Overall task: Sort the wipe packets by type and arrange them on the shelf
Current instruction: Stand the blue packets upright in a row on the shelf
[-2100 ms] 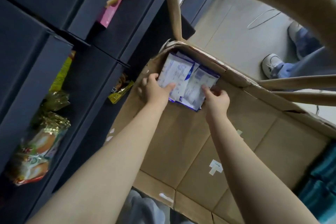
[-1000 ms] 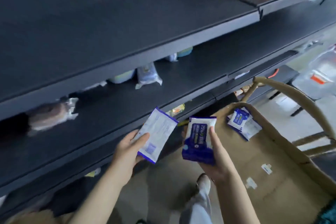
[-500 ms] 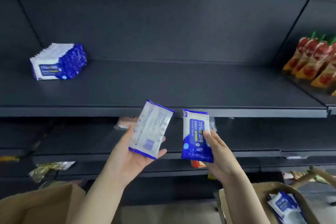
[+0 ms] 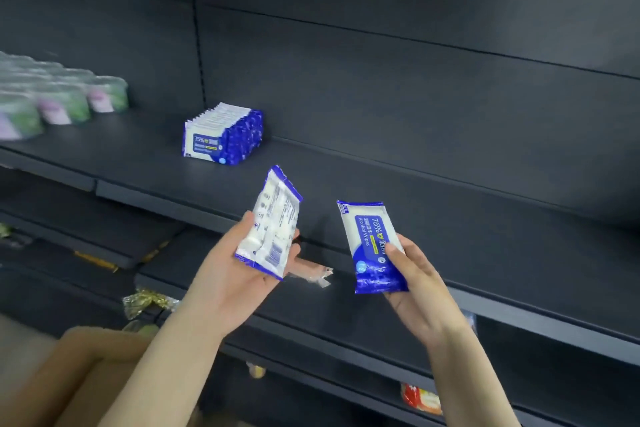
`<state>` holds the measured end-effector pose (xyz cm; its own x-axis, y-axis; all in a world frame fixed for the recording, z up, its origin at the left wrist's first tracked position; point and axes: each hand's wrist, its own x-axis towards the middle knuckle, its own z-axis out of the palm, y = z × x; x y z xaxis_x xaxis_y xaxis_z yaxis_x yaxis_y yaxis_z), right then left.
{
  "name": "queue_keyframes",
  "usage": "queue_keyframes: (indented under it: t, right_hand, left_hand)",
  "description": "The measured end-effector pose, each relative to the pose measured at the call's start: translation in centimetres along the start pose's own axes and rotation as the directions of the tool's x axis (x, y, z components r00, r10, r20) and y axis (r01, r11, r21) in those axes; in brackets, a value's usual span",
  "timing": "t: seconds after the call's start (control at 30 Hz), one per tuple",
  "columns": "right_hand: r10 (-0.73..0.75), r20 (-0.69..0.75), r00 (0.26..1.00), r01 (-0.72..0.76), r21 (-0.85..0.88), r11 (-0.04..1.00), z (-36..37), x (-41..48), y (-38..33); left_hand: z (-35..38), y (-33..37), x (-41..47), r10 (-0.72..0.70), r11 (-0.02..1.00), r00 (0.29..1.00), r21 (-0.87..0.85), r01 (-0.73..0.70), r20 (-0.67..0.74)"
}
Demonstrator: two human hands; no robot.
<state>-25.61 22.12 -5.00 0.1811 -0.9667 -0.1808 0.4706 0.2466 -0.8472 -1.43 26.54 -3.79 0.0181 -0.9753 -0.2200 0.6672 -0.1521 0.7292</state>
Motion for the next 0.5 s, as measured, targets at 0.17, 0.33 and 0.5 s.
queue_keyframes:
  t: [0.17, 0.33, 0.5]
  right_hand:
    - [-0.030, 0.001, 1.000, 0.030, -0.032, 0.999, 3.9, 4.9, 0.4]
    - [-0.042, -0.006, 0.999, 0.041, -0.119, 0.992, 8.8, 10.2, 2.2]
    - [-0.028, -0.138, 0.990, 0.002, -0.181, 0.984, 13.3, 14.9, 5.8]
  left_hand:
    - [-4.1, 5.4, 3.6, 0.263, 0.719, 0.965, 0.663, -0.206, 0.014]
    - [-10.6, 12.0, 9.5, 0.217, 0.323, 0.959, 0.913, -0.247, 0.183]
    - [-15.9, 16.3, 15.1, 0.078, 0.135, 0.972, 0.963, -0.232, 0.223]
